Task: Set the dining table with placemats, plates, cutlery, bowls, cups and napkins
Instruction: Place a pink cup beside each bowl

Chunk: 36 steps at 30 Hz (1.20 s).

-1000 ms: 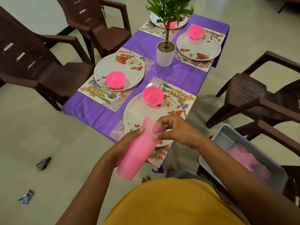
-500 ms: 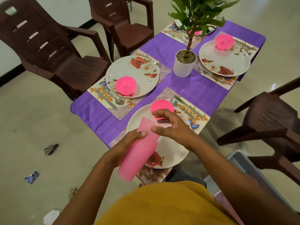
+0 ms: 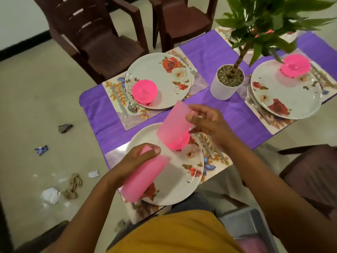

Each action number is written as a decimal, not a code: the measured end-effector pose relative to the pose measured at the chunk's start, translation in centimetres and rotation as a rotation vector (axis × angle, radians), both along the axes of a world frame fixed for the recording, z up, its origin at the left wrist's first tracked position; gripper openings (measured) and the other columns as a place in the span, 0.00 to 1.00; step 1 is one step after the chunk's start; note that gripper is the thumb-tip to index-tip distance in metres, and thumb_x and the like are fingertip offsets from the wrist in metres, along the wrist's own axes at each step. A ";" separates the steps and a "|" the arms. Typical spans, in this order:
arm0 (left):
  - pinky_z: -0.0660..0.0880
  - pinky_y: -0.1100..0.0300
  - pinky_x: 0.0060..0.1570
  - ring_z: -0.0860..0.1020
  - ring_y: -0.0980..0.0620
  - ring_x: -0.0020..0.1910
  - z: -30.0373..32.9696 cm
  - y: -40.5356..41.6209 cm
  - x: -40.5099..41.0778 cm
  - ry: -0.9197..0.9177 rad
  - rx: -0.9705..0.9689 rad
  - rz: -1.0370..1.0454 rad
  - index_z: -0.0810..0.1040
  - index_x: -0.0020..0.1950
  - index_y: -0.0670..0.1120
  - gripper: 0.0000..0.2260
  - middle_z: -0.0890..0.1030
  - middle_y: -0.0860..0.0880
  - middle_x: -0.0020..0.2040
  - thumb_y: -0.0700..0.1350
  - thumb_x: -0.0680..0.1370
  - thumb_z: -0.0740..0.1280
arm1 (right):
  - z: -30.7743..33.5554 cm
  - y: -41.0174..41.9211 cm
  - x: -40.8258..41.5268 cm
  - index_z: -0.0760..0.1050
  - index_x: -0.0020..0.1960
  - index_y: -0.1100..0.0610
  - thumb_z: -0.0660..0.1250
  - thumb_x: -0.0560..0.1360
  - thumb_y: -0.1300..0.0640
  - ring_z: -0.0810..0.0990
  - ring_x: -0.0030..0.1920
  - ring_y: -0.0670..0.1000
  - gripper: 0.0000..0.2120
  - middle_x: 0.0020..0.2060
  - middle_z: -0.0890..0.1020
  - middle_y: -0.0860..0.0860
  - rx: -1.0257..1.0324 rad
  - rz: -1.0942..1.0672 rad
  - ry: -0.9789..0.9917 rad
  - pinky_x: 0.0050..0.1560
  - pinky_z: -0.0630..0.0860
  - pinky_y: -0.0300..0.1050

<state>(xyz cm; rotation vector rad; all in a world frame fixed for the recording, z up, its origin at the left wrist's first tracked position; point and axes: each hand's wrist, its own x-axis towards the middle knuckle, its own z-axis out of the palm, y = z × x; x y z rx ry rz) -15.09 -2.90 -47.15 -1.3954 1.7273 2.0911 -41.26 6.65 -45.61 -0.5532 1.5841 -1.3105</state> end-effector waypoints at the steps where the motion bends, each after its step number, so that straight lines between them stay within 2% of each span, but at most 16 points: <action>1: 0.81 0.54 0.52 0.84 0.49 0.56 -0.4 0.3 0.2 -0.038 -0.065 0.047 0.82 0.59 0.59 0.23 0.85 0.57 0.54 0.70 0.69 0.70 | -0.3 -0.5 -1.1 0.75 0.71 0.58 0.81 0.70 0.54 0.85 0.50 0.51 0.32 0.56 0.83 0.51 -0.007 -0.041 0.038 0.52 0.83 0.55; 3: 0.80 0.54 0.50 0.83 0.51 0.55 -1.3 0.8 0.8 -0.132 -0.143 0.140 0.81 0.59 0.61 0.29 0.83 0.57 0.56 0.75 0.64 0.70 | -0.7 -1.5 -2.9 0.74 0.73 0.57 0.81 0.70 0.51 0.85 0.53 0.50 0.35 0.58 0.82 0.49 0.001 -0.085 0.193 0.56 0.83 0.54; 5: 0.80 0.54 0.47 0.82 0.51 0.53 -2.0 1.5 1.3 -0.199 -0.177 0.192 0.79 0.60 0.61 0.33 0.81 0.56 0.57 0.77 0.62 0.70 | -1.3 -2.2 -4.1 0.73 0.74 0.52 0.80 0.65 0.40 0.82 0.57 0.50 0.42 0.62 0.80 0.47 0.050 -0.069 0.415 0.59 0.82 0.51; 6: 0.79 0.54 0.45 0.82 0.51 0.52 -2.2 1.8 1.6 -0.220 -0.189 0.205 0.78 0.61 0.60 0.33 0.80 0.56 0.57 0.77 0.62 0.70 | -1.6 -2.4 -4.4 0.71 0.75 0.50 0.79 0.63 0.38 0.81 0.59 0.49 0.44 0.64 0.79 0.46 0.071 -0.041 0.505 0.59 0.81 0.50; 8: 0.77 0.56 0.44 0.80 0.53 0.52 -2.4 2.2 1.9 -0.252 -0.204 0.205 0.76 0.61 0.60 0.35 0.79 0.58 0.57 0.77 0.61 0.70 | -2.3 -2.6 -4.5 0.69 0.77 0.50 0.78 0.64 0.39 0.79 0.62 0.49 0.45 0.65 0.77 0.47 0.084 0.012 0.645 0.60 0.80 0.53; 10: 0.76 0.55 0.47 0.79 0.55 0.53 -2.8 2.5 2.0 -0.270 -0.225 0.176 0.76 0.62 0.61 0.37 0.78 0.59 0.58 0.79 0.59 0.68 | -3.1 -2.6 -4.4 0.67 0.78 0.52 0.78 0.65 0.41 0.77 0.63 0.52 0.45 0.67 0.76 0.49 0.093 0.045 0.723 0.60 0.79 0.58; 14: 0.75 0.53 0.52 0.76 0.57 0.55 -4.0 2.8 2.4 -0.272 -0.240 0.157 0.75 0.63 0.61 0.37 0.77 0.60 0.59 0.79 0.60 0.68 | -4.3 -2.8 -3.6 0.65 0.78 0.53 0.75 0.65 0.39 0.77 0.64 0.55 0.46 0.68 0.75 0.50 0.161 0.098 0.798 0.60 0.78 0.60; 20: 0.73 0.58 0.45 0.77 0.57 0.54 -4.4 3.3 2.9 -0.234 -0.239 0.160 0.75 0.64 0.60 0.30 0.77 0.60 0.59 0.74 0.68 0.72 | -5.5 -2.8 -2.7 0.64 0.79 0.52 0.77 0.67 0.42 0.75 0.67 0.55 0.45 0.70 0.74 0.52 0.239 0.110 0.816 0.63 0.76 0.57; 25: 0.74 0.57 0.45 0.78 0.55 0.53 -4.6 3.3 3.6 -0.212 -0.228 0.173 0.75 0.63 0.60 0.31 0.77 0.60 0.58 0.75 0.67 0.72 | -6.5 -2.9 -2.1 0.63 0.79 0.53 0.78 0.70 0.45 0.75 0.67 0.56 0.43 0.70 0.73 0.53 0.251 0.102 0.865 0.62 0.76 0.56; 29: 0.74 0.57 0.45 0.77 0.56 0.53 -4.3 3.4 4.1 -0.208 -0.232 0.183 0.74 0.64 0.60 0.33 0.76 0.61 0.57 0.76 0.64 0.69 | -6.4 -3.3 -2.1 0.64 0.79 0.53 0.79 0.70 0.46 0.73 0.68 0.56 0.42 0.70 0.73 0.54 0.282 0.112 0.896 0.61 0.72 0.50; 36: 0.75 0.58 0.45 0.78 0.55 0.53 -4.2 3.6 4.7 -0.200 -0.232 0.177 0.74 0.64 0.61 0.33 0.76 0.60 0.58 0.76 0.64 0.69 | -6.4 -2.7 -1.6 0.62 0.80 0.54 0.77 0.71 0.47 0.72 0.69 0.56 0.43 0.71 0.72 0.54 0.309 0.119 0.921 0.61 0.70 0.49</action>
